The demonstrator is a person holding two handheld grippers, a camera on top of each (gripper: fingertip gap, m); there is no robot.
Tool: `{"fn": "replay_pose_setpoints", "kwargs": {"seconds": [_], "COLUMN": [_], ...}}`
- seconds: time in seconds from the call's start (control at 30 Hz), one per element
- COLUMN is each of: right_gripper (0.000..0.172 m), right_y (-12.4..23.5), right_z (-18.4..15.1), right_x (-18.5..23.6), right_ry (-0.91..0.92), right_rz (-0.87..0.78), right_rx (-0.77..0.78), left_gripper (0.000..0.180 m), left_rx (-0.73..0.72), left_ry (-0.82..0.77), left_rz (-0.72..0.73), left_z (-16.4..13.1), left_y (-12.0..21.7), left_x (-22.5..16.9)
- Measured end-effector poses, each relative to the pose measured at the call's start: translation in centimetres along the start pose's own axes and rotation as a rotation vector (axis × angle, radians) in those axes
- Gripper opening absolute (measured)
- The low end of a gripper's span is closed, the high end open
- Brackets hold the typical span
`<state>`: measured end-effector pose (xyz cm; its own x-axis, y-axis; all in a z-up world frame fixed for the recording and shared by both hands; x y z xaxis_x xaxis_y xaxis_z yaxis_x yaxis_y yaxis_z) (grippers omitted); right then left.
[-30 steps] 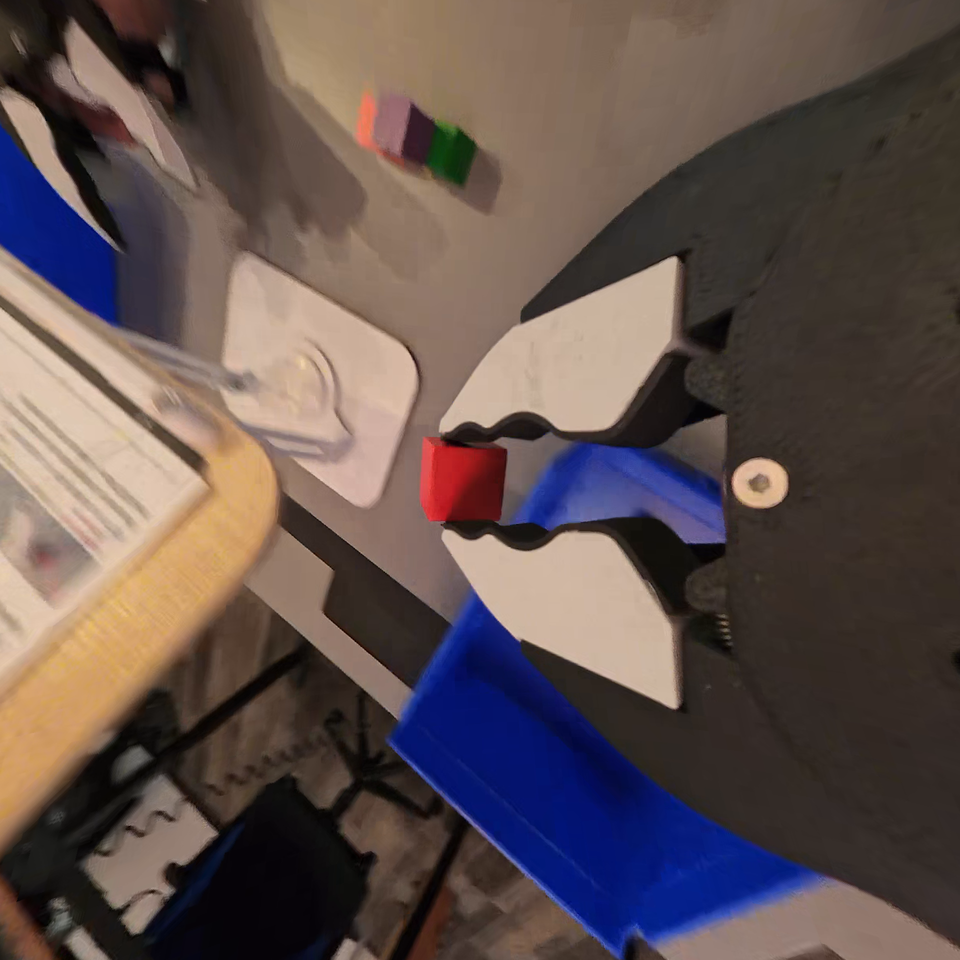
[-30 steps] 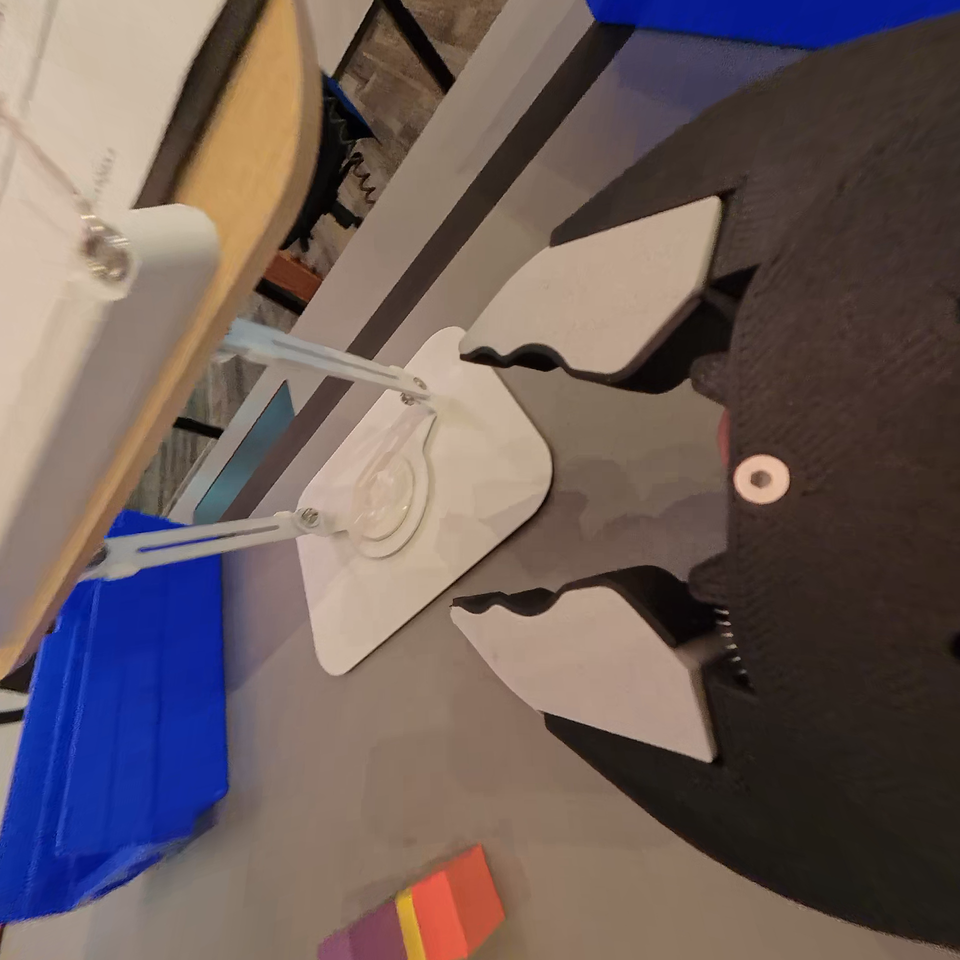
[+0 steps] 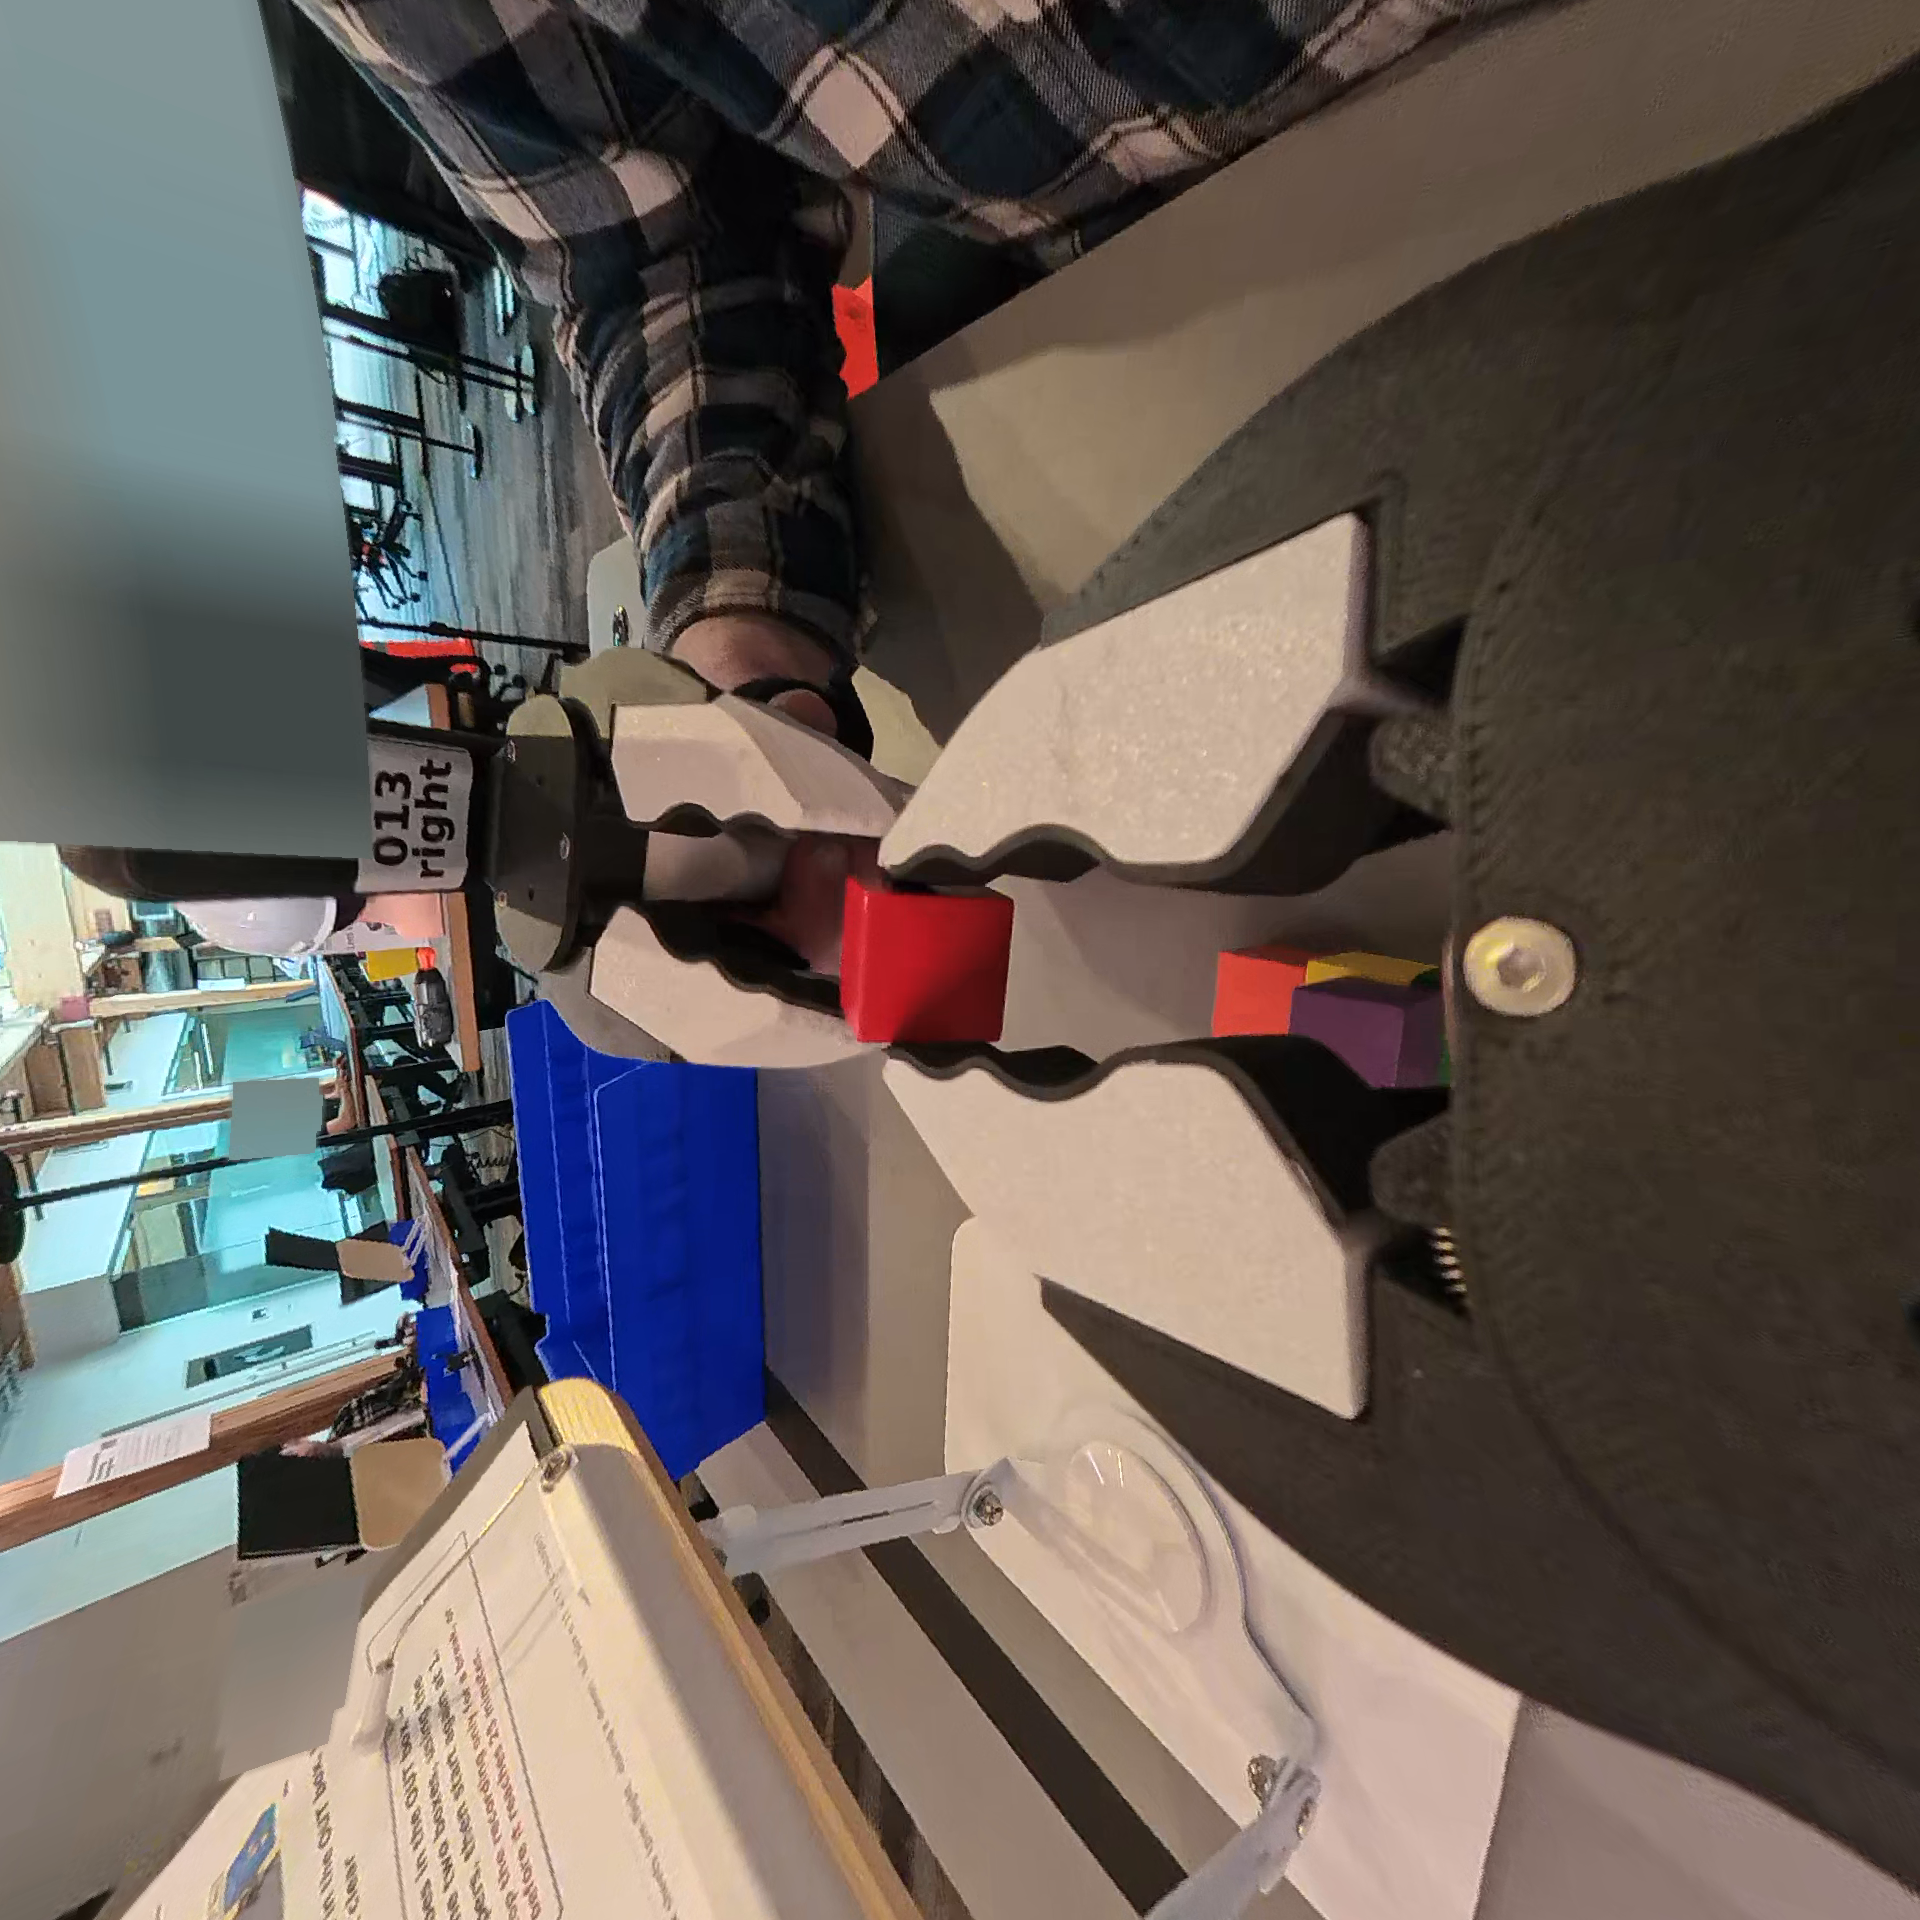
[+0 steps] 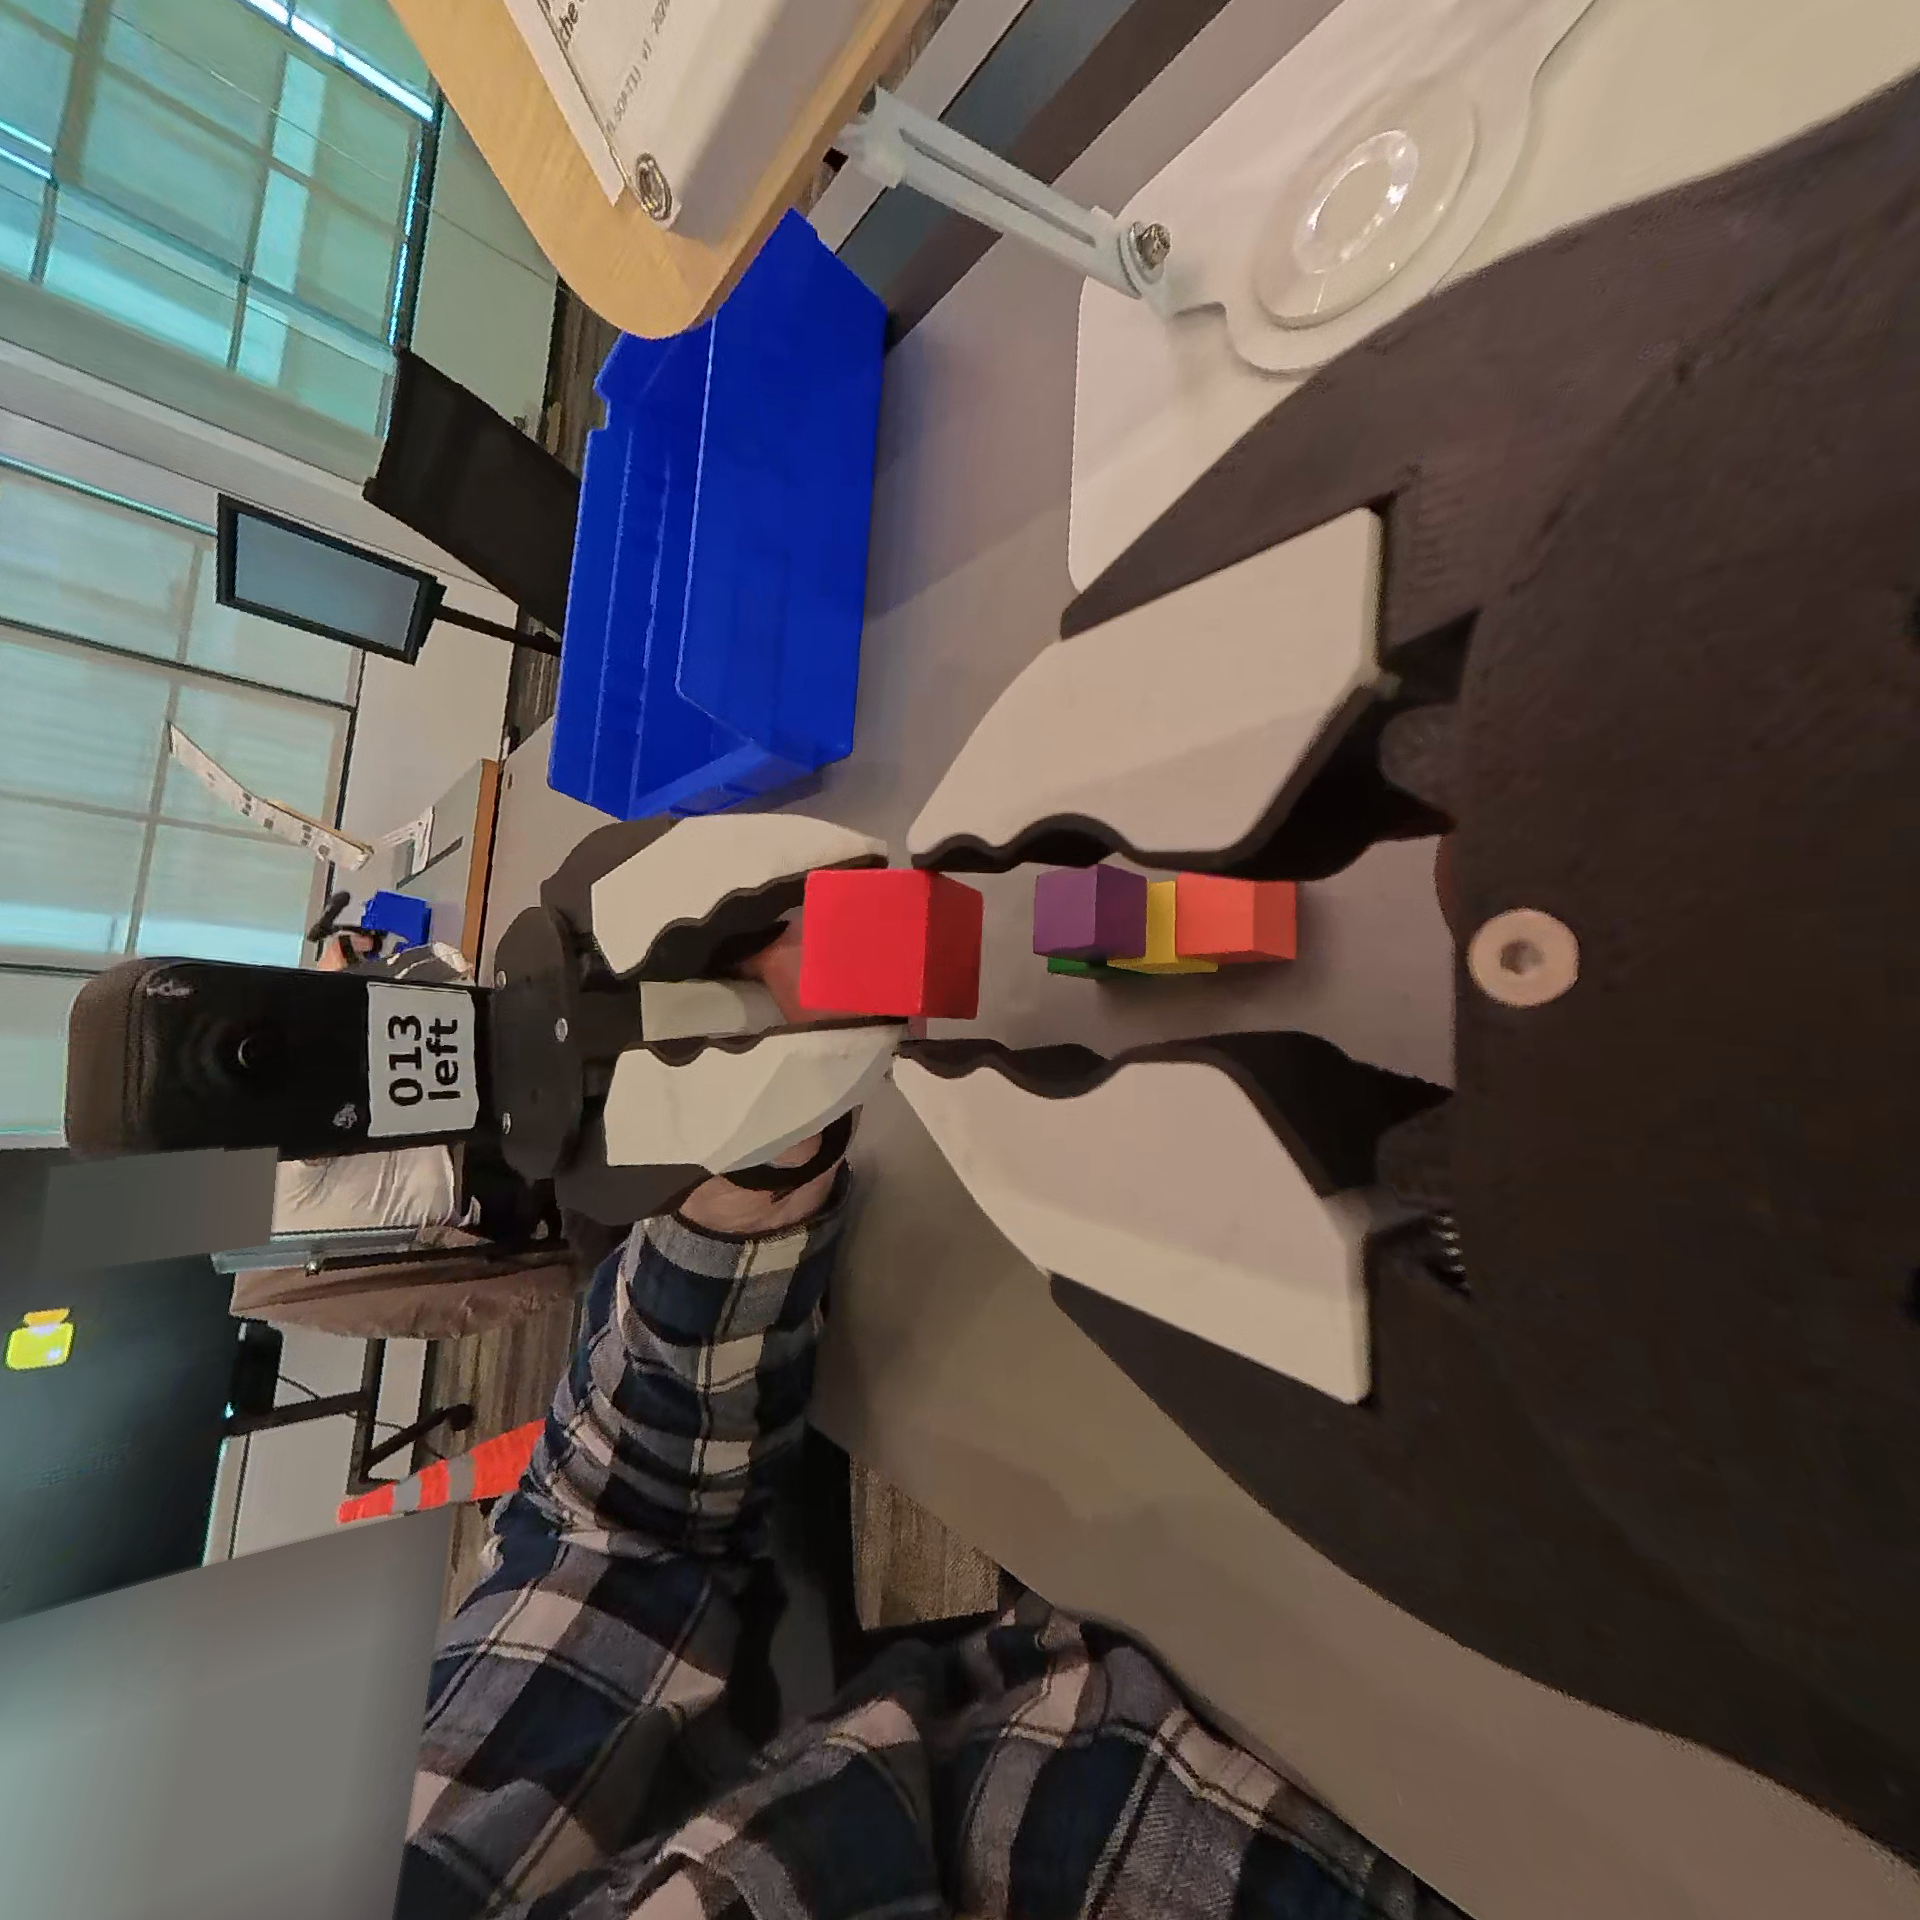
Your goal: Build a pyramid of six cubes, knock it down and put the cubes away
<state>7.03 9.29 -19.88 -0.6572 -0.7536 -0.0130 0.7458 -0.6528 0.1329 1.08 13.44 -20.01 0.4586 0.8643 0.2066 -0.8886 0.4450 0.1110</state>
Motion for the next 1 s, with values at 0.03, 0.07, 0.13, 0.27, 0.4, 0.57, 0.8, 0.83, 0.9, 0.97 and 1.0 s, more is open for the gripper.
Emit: {"fn": "replay_pose_setpoints", "kwargs": {"seconds": [0.03, 0.07, 0.13, 0.27, 0.4, 0.57, 0.8, 0.83, 0.9, 0.97, 1.0], "right_gripper": [0.029, 0.03, 0.027, 0.026, 0.026, 0.026, 0.026, 0.026, 0.026, 0.026, 0.026], "right_y": [0.1, 0.1, 0.1, 0.1, 0.1, 0.0, -1.8, -2.0, -2.2, -2.5, -2.6], "right_z": [0.0, 0.0, -0.1, -0.3, -0.5, -2.8, -6.8, -7.0, -7.3, -7.6, -7.7], "right_x": [-0.1, -0.3, -0.2, -0.1, -0.4, -2.1, -2.7, -2.7, -2.8, -2.8, -2.8], "right_ry": [-0.004, -0.008, -0.009, -0.011, -0.031, -0.057, -0.067, -0.065, -0.071, -0.071, -0.072], "right_rz": [-0.001, -0.001, 0.013, 0.02, 0.019, -0.007, 0.003, 0.011, 0.017, 0.026, 0.031], "right_rx": [0.002, 0.003, 0.002, 0.01, 0.014, 0.141, 0.354, 0.361, 0.377, 0.389, 0.395], "left_gripper": [0.027, 0.027, 0.027, 0.027, 0.029, 0.044, 0.042, 0.042, 0.043, 0.043, 0.043], "left_rx": [-0.006, -0.007, -0.009, -0.007, 0.01, 0.142, 0.242, 0.247, 0.269, 0.279, 0.286], "left_ry": [0.003, 0.004, 0.008, 0.014, 0.038, 0.018, 0.055, 0.054, 0.042, 0.039, 0.038], "left_rz": [-0.006, -0.012, -0.015, -0.03, -0.047, -0.005, 0.023, 0.023, 0.023, 0.014, 0.012], "left_z": [0.0, 0.1, 0.1, -0.2, -0.5, -2.2, -5.9, -6.1, -6.4, -6.6, -6.8], "left_y": [0.1, 0.1, 0.0, -0.1, 0.1, 2.2, 4.5, 4.6, 4.6, 4.5, 4.4], "left_x": [0.0, -0.1, 0.0, -0.1, 0.1, 1.3, 2.3, 2.4, 2.4, 2.3, 2.3]}}
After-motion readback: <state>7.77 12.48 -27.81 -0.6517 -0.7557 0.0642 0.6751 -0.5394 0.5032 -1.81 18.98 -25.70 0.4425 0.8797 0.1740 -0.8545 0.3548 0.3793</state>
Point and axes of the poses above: each gripper's, where its closed fingertips meet, y back along the fingers, z out of its top, x = y × z across the jaws, the point moved 4 cm from there along y, back along the fingers, and after that the axes turned 6 degrees about -y, right-handed, at the moved point
